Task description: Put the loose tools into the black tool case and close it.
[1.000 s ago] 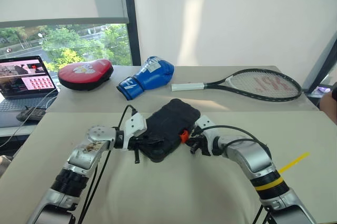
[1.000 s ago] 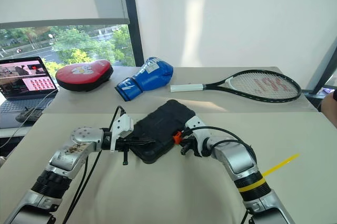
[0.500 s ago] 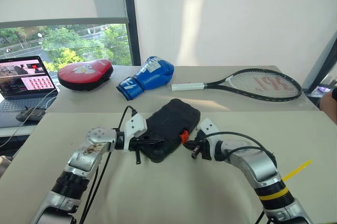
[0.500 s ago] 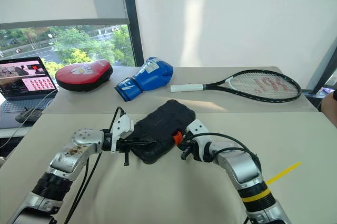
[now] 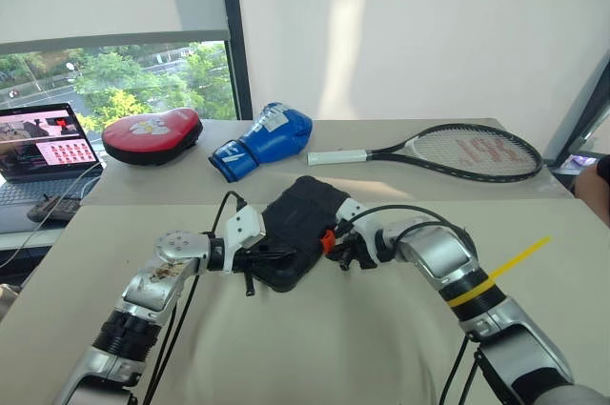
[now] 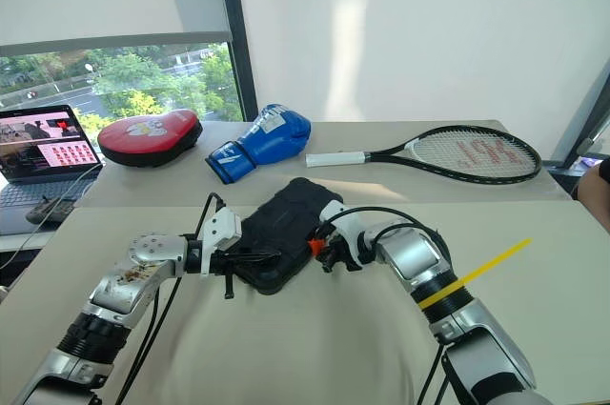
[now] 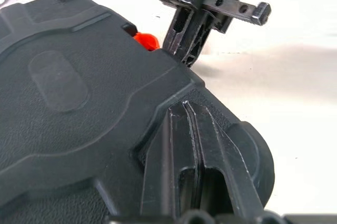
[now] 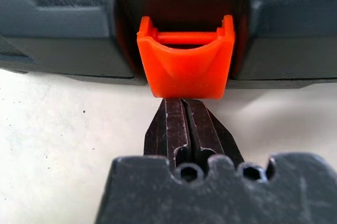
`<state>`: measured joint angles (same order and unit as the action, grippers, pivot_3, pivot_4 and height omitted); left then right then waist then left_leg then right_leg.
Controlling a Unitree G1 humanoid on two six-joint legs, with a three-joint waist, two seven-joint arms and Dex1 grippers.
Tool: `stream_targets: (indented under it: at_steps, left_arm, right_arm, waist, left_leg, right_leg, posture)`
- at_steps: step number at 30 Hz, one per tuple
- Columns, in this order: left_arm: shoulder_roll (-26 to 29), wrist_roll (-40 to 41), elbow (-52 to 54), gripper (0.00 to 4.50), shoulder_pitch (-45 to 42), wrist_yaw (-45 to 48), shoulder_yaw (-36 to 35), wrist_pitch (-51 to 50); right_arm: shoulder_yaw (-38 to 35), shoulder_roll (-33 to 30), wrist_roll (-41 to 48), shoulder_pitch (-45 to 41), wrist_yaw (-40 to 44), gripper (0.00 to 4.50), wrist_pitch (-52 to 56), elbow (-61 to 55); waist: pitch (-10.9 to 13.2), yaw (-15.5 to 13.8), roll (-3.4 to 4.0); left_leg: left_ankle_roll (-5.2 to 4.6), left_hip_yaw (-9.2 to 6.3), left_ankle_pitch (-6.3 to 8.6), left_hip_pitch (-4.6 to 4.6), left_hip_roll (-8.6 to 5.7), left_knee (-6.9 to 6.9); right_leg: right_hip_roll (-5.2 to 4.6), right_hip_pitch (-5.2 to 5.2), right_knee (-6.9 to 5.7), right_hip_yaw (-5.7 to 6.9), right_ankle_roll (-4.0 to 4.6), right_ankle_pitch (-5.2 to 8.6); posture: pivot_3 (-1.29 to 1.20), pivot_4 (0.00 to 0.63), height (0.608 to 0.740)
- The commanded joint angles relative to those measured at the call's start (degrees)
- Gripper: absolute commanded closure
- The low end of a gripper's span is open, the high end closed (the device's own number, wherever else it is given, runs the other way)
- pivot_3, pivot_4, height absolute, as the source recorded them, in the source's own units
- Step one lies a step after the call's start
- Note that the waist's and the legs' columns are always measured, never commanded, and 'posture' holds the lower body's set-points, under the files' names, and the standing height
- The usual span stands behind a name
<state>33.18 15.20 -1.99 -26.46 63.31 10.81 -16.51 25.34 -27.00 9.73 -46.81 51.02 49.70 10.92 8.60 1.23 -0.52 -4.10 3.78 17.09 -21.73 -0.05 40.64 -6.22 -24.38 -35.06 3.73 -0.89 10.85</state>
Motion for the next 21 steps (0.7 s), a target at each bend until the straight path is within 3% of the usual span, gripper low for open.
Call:
stream_targets:
  at_steps: [1,8,12,15,17,21]
  left_arm:
    - [0.05,-5.08,-4.09,4.5,5.0,0.53,7.13,-2.72]
    - [-0.81,-2.82,-1.06,4.5,6.37,-1.35,5.06,-3.3]
    - [-1.88,1.82,3.48,4.5,8.35,-3.08,-0.02,-3.12]
    - [-3.06,9.0,10.06,4.5,11.17,-7.37,-7.91,-7.61]
    - [-2.16,14.65,15.6,3.98,14.7,-7.53,-12.49,-10.23]
    - [0.53,21.24,23.33,2.61,22.23,-9.43,-20.22,-14.42]
  right_arm:
    - [0.5,1.36,-0.8,-5.93,3.75,4.49,-4.98,-0.6]
    - [2.89,1.83,-5.2,-5.45,5.94,4.49,-11.91,1.56]
    - [-5.15,-1.92,-3.08,3.44,3.2,4.49,-12.57,-8.53]
    - [-19.18,-3.55,2.6,15.81,-0.94,4.49,-12.43,-23.63]
    - [-27.6,-6.12,6.76,26.16,0.04,3.91,-12.11,-34.01]
    - [-42.24,-7.28,14.14,41.87,-1.62,2.59,-8.75,-49.0]
  waist:
    - [0.0,0.02,0.01]
    - [-0.04,0.45,0.07]
    - [-0.04,0.08,0.07]
    - [-0.04,-0.6,0.06]
    - [-0.03,-0.91,0.09]
    - [0.0,-1.21,0.05]
  left_leg:
    - [0.0,0.0,0.0,0.0,0.0,0.0]
    - [0.02,0.0,0.0,0.11,0.02,-0.09]
    - [0.12,-0.01,-0.06,0.18,0.0,-0.38]
    - [0.4,-0.04,-0.2,-0.16,0.03,-0.74]
    - [0.89,-0.03,-0.47,-0.73,0.01,-0.77]
    - [0.86,-0.05,-0.44,-0.84,0.01,-0.84]
  right_leg:
    - [-0.01,-0.01,0.0,0.0,0.0,0.0]
    - [-0.06,0.03,0.0,0.0,0.01,-0.01]
    - [-0.27,0.02,0.03,0.01,0.02,0.0]
    - [-0.39,-0.32,0.15,0.0,0.03,0.03]
    - [-0.3,-0.84,0.01,0.04,0.02,0.03]
    - [0.02,-0.85,0.19,0.22,-0.04,0.07]
  posture:
    - [0.0,0.15,0.74]
    - [0.0,0.15,0.74]
    - [0.0,0.15,0.74]
    - [0.0,0.15,0.74]
    - [0.0,0.15,0.74]
    - [0.0,0.15,0.74]
